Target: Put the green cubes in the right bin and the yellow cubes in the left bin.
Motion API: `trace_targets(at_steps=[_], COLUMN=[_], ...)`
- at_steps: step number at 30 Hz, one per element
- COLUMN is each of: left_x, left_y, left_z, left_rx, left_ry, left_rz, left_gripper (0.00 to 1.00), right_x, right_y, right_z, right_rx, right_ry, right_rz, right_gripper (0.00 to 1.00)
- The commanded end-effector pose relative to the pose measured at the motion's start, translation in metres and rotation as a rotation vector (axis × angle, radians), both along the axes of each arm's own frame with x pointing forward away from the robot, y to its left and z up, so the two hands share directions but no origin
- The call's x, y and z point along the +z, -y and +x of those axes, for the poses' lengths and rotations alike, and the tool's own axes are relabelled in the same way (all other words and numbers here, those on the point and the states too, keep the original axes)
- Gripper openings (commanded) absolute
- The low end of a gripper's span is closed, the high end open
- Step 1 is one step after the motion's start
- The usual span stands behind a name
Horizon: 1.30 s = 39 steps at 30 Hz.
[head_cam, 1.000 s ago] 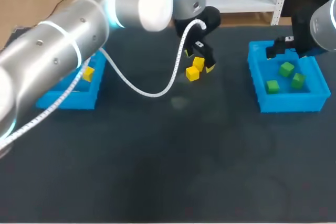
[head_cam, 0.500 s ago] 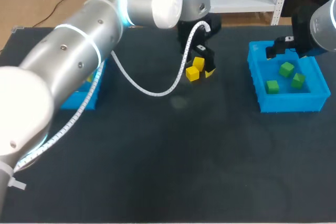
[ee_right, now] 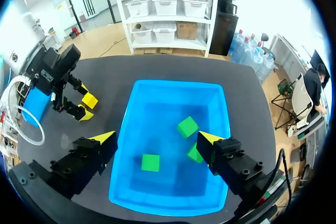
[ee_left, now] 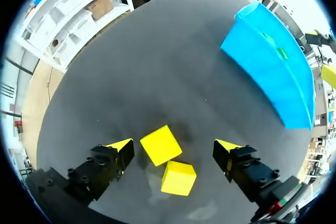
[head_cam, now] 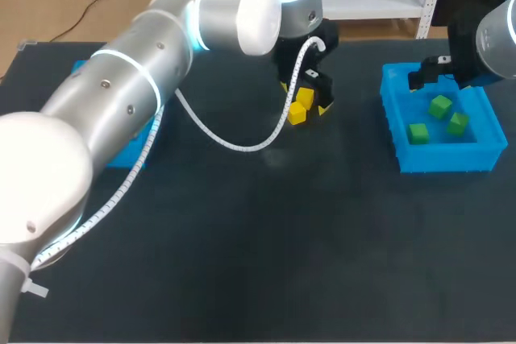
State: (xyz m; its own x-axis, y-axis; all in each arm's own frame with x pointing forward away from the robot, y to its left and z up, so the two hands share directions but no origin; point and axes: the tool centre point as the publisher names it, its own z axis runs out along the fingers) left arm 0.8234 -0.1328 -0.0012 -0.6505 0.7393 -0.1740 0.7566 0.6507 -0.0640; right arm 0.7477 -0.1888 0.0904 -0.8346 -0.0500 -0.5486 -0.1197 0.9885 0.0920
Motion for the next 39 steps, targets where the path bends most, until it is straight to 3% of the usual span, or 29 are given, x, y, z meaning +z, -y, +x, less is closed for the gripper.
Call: trace_targets(at_steps=[1, 2, 3, 4, 5, 6, 10, 15, 18, 22, 27, 31, 39], left_x=[-0.005, -0.007, -0.008, -0.009, -0.010, -0.012, -0.015, -0.001, 0.021, 0.067, 0.122, 0.149, 0.147], left_y=[0.012, 0.013, 0.014, 0.015, 0.015, 0.015, 0.012, 0.003, -0.004, -0.028, -0.085, -0.143, -0.246], left_z=[0.016, 0.016, 0.015, 0.013, 0.012, 0.011, 0.006, 0.004, 0.004, 0.001, -0.006, -0.017, -0.056], left_rx=[-0.022, -0.031, -0.032, -0.036, -0.043, -0.053, -0.087, -0.088, -0.087, -0.047, 0.093, 0.225, 0.465], left_ry=[-0.097, -0.102, -0.100, -0.100, -0.101, -0.103, -0.099, -0.022, 0.065, 0.220, 0.379, 0.442, 0.418], left_rz=[0.102, 0.110, 0.114, 0.124, 0.133, 0.145, 0.178, 0.193, 0.186, 0.150, 0.151, 0.194, 0.275], left_gripper=[1.00, 1.00, 0.67, 0.51, 0.09, 0.00, 0.00, 0.00, 0.00, 0.00, 0.00, 0.00, 0.00], right_x=[0.000, 0.000, 0.000, 0.000, 0.000, 0.000, 0.000, 0.000, 0.000, 0.000, 0.000, 0.000, 0.000], right_y=[0.000, 0.000, 0.000, 0.000, 0.000, 0.000, 0.000, 0.000, 0.000, 0.000, 0.000, 0.000, 0.000], right_z=[-0.001, -0.001, -0.001, -0.001, -0.001, -0.001, -0.001, -0.001, -0.001, -0.001, -0.001, -0.001, -0.001], right_rx=[-0.002, -0.002, -0.002, -0.002, -0.002, -0.002, -0.002, -0.002, -0.002, -0.002, -0.002, -0.002, -0.002], right_ry=[0.005, 0.005, 0.005, 0.005, 0.005, 0.005, 0.005, 0.005, 0.005, 0.005, 0.005, 0.005, 0.005], right_rz=[-0.001, -0.001, -0.001, -0.001, -0.001, -0.001, -0.001, -0.001, -0.001, -0.001, -0.001, -0.001, -0.001], right_gripper=[1.00, 1.00, 1.00, 1.00, 1.00, 1.00, 1.00, 1.00, 1.00, 1.00, 1.00, 1.00, 1.00])
